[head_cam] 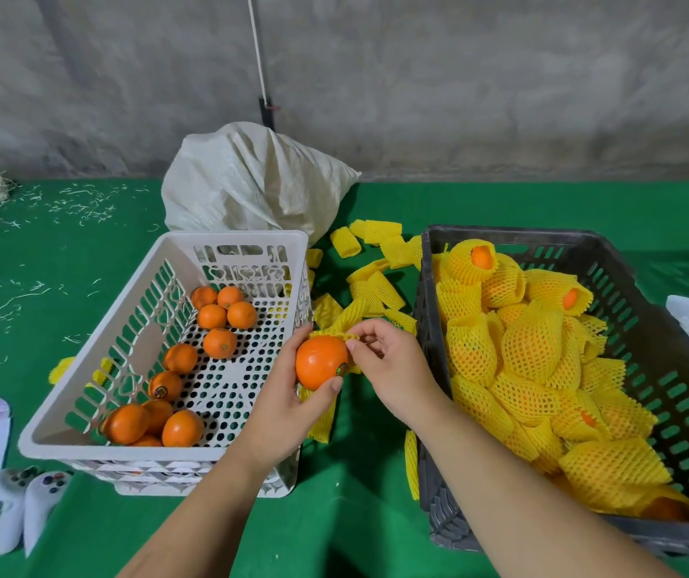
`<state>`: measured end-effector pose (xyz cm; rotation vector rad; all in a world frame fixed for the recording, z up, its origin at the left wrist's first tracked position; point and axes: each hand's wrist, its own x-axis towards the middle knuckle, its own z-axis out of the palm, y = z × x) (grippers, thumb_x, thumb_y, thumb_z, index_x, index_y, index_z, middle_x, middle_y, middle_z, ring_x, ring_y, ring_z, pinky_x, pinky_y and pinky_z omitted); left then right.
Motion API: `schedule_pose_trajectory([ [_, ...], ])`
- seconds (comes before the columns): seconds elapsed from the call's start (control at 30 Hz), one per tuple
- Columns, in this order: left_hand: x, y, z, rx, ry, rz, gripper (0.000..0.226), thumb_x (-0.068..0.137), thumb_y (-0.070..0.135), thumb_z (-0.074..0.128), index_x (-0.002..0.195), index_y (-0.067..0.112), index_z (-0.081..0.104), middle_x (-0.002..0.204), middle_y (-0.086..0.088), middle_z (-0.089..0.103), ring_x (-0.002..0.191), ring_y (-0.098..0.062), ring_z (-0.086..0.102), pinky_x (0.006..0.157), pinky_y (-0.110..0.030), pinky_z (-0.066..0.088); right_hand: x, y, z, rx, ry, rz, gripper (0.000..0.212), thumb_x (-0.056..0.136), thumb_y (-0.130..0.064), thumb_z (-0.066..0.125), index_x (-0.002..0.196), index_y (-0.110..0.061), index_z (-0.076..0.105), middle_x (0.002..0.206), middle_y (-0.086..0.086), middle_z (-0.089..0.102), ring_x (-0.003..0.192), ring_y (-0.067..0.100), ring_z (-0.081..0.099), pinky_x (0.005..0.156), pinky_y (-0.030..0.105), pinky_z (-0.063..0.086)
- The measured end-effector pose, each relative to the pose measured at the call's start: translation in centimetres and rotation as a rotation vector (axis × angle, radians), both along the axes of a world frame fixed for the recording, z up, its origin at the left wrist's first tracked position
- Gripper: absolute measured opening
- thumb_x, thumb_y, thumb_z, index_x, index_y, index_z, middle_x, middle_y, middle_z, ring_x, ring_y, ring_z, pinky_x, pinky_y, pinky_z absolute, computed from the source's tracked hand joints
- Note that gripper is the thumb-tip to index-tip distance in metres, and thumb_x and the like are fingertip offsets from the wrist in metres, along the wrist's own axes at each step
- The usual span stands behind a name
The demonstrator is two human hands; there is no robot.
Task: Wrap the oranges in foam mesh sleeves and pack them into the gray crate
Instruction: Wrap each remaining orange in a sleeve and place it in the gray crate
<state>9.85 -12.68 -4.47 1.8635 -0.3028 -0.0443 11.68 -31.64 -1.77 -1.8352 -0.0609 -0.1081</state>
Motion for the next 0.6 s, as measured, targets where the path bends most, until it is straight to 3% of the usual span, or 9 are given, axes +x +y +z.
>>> schedule_pose_trajectory([
  [0.13, -0.5, -0.9, 1.5, -0.044, -0.024, 0.134, 0.079, 0.082, 0.049, 0.087, 0.146, 0.052, 0.038, 0.149, 0.011, 0.043, 0.131, -0.012, 0.056, 0.107, -0.04, 0.055, -1.6, 0.3, 1.8, -0.06, -0.131, 0.031, 0.008, 0.098, -0.023, 0.068, 0.098, -0.031, 0.067, 0.085, -0.019, 0.067, 0.082, 0.002, 0.064, 0.071, 0.016, 0.05],
  [0.27, -1.0, -2.1, 6.5, -0.394, -0.003, 0.158, 0.071, 0.077, 0.049, 0.09, 0.134, 0.053, 0.048, 0.129, -0.016, 0.062, 0.106, -0.028, 0.072, 0.086, -0.038, 0.062, -3.1, 1.5, 6.5, -0.006, -0.293, 0.036, 0.011, 0.093, -0.041, 0.063, 0.104, -0.038, 0.064, 0.098, -0.015, 0.066, 0.096, 0.008, 0.065, 0.075, 0.01, 0.049],
  [0.37, -1.4, -3.3, 10.9, -0.636, 0.0, 0.059, 0.063, 0.081, 0.044, 0.086, 0.134, 0.051, 0.052, 0.132, -0.008, 0.067, 0.119, -0.025, 0.069, 0.094, -0.035, 0.057, -3.5, 1.5, 11.4, 0.108, -0.448, 0.02, 0.018, 0.094, -0.037, 0.061, 0.111, -0.035, 0.065, 0.105, -0.01, 0.061, 0.1, 0.019, 0.063, 0.08, 0.017, 0.05],
  [0.47, -2.0, -4.1, 14.3, -0.707, -0.077, -0.007, 0.08, 0.077, 0.023, 0.077, 0.147, 0.042, 0.042, 0.136, 0.007, 0.069, 0.124, -0.017, 0.067, 0.095, -0.027, 0.056, -3.9, 0.5, 15.3, 0.064, -0.586, 0.038, 0.029, 0.094, -0.036, 0.065, 0.123, -0.032, 0.065, 0.114, -0.011, 0.055, 0.108, 0.023, 0.06, 0.088, 0.021, 0.049],
  [0.53, -2.9, -4.4, 16.1, -0.711, -0.131, 0.002, 0.081, 0.081, 0.034, 0.087, 0.149, 0.045, 0.046, 0.144, 0.005, 0.063, 0.132, -0.024, 0.063, 0.099, -0.026, 0.055, -4.3, -0.1, 16.7, 0.062, -0.634, 0.045, 0.029, 0.098, -0.038, 0.063, 0.126, -0.031, 0.067, 0.12, -0.009, 0.057, 0.112, 0.025, 0.062, 0.09, 0.029, 0.052],
  [0.6, -3.8, -4.4, 17.1, -0.701, -0.155, 0.063, 0.085, 0.07, 0.047, 0.095, 0.144, 0.047, 0.054, 0.144, 0.004, 0.064, 0.127, -0.025, 0.067, 0.094, -0.026, 0.057, -4.6, -0.5, 17.1, 0.027, -0.702, -0.022, 0.025, 0.101, -0.031, 0.06, 0.123, -0.028, 0.072, 0.123, -0.01, 0.063, 0.118, 0.022, 0.063, 0.092, 0.029, 0.053],
])
